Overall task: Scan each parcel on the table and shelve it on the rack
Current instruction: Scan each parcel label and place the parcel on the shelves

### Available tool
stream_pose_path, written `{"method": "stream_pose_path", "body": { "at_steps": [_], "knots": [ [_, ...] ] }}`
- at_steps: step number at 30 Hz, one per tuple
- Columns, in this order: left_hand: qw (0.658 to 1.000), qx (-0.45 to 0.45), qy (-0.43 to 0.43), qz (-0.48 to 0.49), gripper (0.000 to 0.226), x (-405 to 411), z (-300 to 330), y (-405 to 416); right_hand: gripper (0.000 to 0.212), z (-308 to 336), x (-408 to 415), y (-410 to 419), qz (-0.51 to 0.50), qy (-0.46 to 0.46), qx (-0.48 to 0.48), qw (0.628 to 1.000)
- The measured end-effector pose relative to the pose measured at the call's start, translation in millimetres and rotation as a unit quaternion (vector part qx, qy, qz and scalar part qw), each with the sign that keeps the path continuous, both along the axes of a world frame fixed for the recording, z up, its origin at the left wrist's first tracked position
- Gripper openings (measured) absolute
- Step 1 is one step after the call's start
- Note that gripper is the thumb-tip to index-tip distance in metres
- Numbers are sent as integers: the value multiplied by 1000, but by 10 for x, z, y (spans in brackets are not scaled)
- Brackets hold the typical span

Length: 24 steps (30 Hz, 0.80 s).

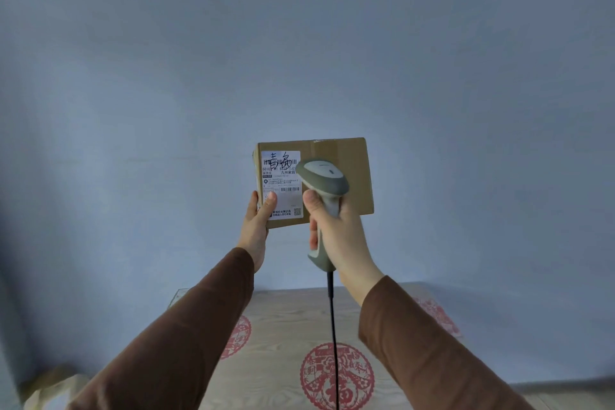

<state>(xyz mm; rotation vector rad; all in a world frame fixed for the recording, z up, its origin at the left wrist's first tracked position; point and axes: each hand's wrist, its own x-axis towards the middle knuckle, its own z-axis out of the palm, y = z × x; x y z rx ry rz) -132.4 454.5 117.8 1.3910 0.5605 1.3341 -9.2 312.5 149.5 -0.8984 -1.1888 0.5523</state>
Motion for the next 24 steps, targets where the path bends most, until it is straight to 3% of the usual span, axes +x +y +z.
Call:
{"method": "stream_pose_path", "body": {
  "at_steps": [9,16,22,24],
  "knots": [
    [1000,11,-3,13,75,53,-70,-80,47,-51,-172,-71,-55,-36,-34,997],
    [1000,9,11,15,78,72,-85,-141,43,-41,-161,-75,-50,-42,-40,997],
    [1000,8,10,15,83,97,-79,-149,44,-52,-164,-46,-44,-40,-44,997],
    [1000,6,4,16,96,101,-74,-151,39,-56,-157,-42,-40,-37,-40,998]
  ]
}}
